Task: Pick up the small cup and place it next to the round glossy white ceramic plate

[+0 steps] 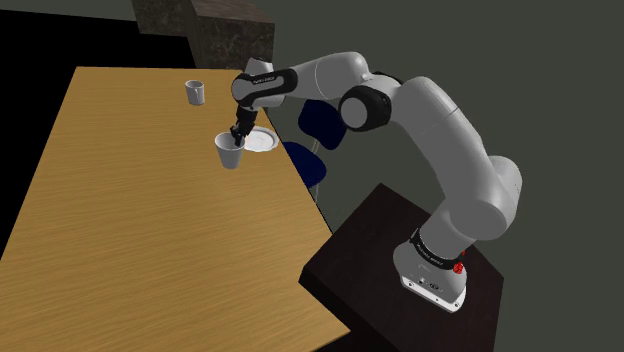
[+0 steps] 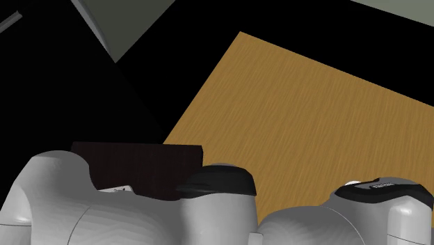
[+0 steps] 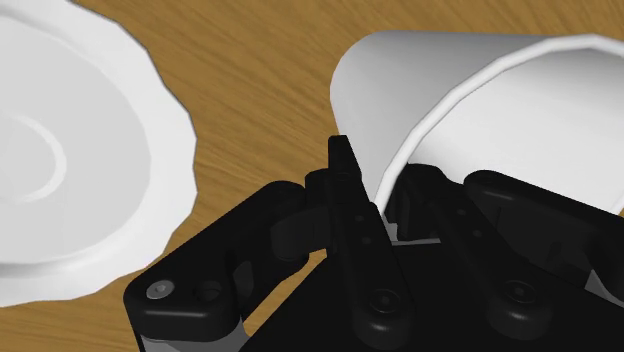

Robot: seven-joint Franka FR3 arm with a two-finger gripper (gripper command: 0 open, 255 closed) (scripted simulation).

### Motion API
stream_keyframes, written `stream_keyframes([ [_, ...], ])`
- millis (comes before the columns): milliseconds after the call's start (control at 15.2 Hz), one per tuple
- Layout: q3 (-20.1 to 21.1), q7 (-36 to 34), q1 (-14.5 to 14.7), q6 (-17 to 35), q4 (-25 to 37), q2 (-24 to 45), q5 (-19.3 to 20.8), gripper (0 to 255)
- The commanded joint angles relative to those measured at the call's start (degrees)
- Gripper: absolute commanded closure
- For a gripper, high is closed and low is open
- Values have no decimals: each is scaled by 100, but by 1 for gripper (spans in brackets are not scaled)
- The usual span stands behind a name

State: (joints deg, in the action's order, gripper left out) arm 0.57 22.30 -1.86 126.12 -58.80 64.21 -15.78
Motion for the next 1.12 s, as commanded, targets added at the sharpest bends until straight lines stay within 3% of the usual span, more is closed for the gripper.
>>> stream_keyframes([
  [0, 1, 2, 0, 10, 30, 33, 0, 255],
  [396, 1, 2, 0, 10, 30, 33, 0, 255],
  [462, 1, 1, 0, 8, 34, 35, 0, 0],
  [792, 1, 1, 0, 9, 33, 35, 0, 0],
  [1056, -28, 33, -77, -226, -374, -590, 4, 0],
])
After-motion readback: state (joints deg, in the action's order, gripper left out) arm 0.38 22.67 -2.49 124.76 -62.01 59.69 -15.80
